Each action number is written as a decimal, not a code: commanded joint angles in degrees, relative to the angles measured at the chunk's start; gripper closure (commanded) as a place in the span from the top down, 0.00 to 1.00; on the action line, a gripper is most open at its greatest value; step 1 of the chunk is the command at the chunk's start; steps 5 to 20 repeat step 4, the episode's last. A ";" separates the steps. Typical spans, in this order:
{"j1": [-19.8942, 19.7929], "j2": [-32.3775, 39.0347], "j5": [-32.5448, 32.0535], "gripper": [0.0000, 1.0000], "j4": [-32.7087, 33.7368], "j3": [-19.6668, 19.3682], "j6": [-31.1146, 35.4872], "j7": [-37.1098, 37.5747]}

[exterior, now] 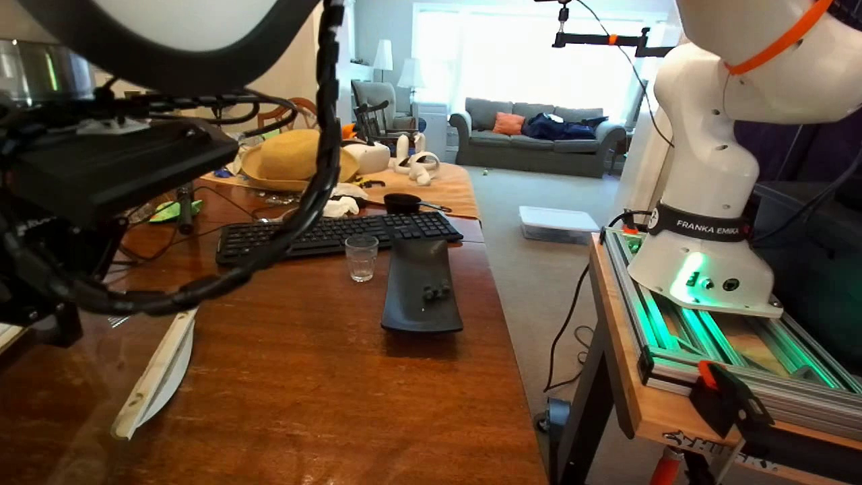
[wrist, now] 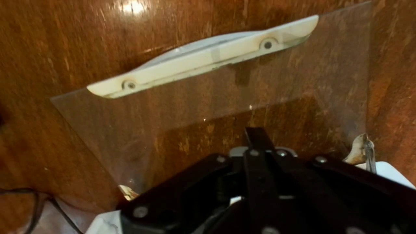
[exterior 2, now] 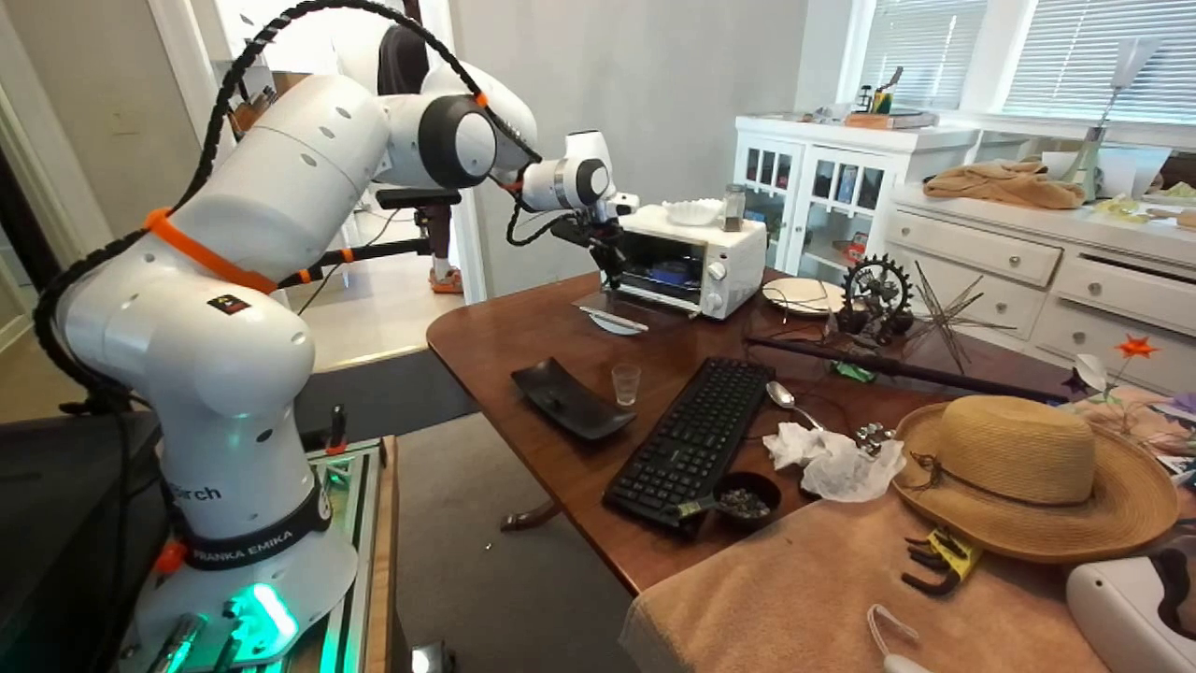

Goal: Put the blue masking tape in the white toaster oven.

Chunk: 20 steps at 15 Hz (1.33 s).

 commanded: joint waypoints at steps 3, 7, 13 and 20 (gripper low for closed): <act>-0.35 -5.84 1.76 0.03 -7.36 -0.03 0.31 5.43; -0.47 -7.62 1.87 0.03 -9.60 -0.04 0.48 6.31; -0.47 -7.62 1.87 0.03 -9.60 -0.04 0.48 6.31; -0.47 -7.62 1.87 0.03 -9.60 -0.04 0.48 6.31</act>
